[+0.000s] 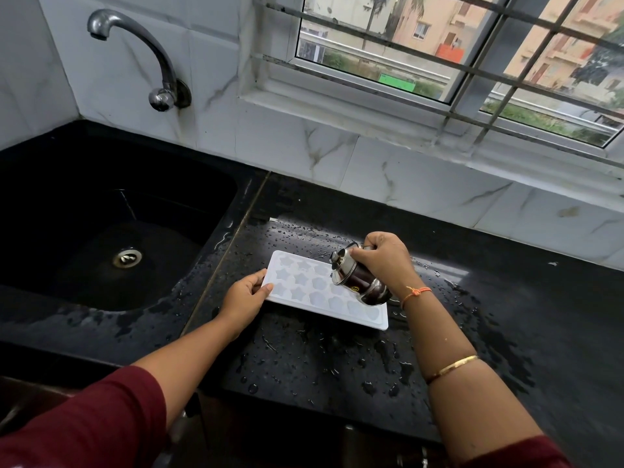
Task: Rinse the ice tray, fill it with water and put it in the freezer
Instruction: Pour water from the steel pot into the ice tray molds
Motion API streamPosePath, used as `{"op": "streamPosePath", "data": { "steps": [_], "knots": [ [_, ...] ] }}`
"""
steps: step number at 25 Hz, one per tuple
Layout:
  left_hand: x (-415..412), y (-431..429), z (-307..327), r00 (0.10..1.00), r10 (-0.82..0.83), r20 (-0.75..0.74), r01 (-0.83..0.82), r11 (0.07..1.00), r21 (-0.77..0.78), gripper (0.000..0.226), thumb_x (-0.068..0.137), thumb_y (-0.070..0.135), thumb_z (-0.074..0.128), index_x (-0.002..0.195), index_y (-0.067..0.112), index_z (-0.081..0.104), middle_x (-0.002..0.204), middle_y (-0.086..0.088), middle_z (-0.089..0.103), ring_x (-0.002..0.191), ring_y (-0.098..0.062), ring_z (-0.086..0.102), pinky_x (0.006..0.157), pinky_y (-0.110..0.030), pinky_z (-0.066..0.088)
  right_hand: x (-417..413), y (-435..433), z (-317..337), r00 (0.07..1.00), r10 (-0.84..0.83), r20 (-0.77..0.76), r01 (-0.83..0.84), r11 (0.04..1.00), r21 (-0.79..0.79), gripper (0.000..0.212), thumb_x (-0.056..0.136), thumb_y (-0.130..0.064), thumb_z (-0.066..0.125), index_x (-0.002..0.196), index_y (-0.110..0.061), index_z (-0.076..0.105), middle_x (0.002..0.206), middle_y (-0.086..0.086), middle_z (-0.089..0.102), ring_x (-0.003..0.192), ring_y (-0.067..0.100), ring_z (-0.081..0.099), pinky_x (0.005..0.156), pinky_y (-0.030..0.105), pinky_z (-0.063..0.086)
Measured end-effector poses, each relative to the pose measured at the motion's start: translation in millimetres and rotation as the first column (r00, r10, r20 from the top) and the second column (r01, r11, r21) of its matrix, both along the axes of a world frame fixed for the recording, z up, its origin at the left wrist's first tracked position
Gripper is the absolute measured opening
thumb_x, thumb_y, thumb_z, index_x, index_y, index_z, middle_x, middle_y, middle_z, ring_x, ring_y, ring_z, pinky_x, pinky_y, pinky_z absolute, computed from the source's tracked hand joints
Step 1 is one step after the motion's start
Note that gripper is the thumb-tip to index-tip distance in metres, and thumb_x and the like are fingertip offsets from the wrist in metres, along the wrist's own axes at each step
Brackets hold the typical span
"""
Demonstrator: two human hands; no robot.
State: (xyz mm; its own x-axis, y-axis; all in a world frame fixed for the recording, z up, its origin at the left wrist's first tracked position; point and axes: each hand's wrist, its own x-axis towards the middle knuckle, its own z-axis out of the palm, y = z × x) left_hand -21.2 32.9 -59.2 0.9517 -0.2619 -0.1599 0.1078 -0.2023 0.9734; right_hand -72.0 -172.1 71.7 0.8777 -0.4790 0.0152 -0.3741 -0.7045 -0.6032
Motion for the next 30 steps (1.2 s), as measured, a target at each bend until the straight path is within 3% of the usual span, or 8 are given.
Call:
{"op": "streamPosePath", "data": {
  "steps": [8,16,24,30],
  "knots": [
    [1.5,0.7,-1.9,1.000,-0.004,-0.007,0.004,1.000,0.001,0.044,0.092,0.007,0.054,0.134,0.003,0.046,0.134,-0.007,0.056,0.109,-0.009,0.052,0.094,-0.021,0.036,-0.9,-0.9,2.4,0.999,-0.003,0.041,0.001,0.999,0.051,0.037,0.078,-0.016,0.064,0.054,-0.018,0.036,0.061,0.000,0.042,0.064,0.016,0.043,0.053,0.025,0.035],
    [2.1,-0.9,-3.1,1.000,-0.008,-0.015,0.008,1.000,-0.010,0.044,0.091,0.005,0.053,0.135,0.001,0.045,0.123,-0.003,0.058,0.105,-0.008,0.053,0.086,-0.017,0.039,5.4,18.2,9.3,0.996,0.080,0.029,-0.081,0.996,0.030,0.042,0.081,-0.015,0.064,0.053,-0.018,0.033,0.057,-0.002,0.038,0.054,0.010,0.037,0.047,0.020,0.030],
    [6.0,3.3,-8.6,0.999,0.000,-0.035,0.000,1.000,-0.012,0.046,0.090,0.010,0.057,0.134,0.002,0.046,0.136,-0.007,0.054,0.116,-0.015,0.055,0.108,-0.033,0.039,14.8,31.9,9.5,0.992,0.120,0.026,-0.121,0.993,0.013,0.040,0.082,-0.015,0.063,0.053,-0.018,0.035,0.057,-0.003,0.041,0.054,0.009,0.038,0.049,0.019,0.032],
    [4.7,1.7,-6.9,1.000,0.002,-0.031,-0.002,1.000,-0.022,0.044,0.090,0.006,0.056,0.133,0.000,0.047,0.131,-0.007,0.057,0.109,-0.012,0.055,0.102,-0.026,0.039,15.6,33.8,10.4,0.992,0.129,0.017,-0.129,0.992,0.004,0.040,0.082,-0.015,0.063,0.053,-0.018,0.035,0.057,-0.003,0.041,0.053,0.008,0.038,0.049,0.019,0.031]
  ]
}}
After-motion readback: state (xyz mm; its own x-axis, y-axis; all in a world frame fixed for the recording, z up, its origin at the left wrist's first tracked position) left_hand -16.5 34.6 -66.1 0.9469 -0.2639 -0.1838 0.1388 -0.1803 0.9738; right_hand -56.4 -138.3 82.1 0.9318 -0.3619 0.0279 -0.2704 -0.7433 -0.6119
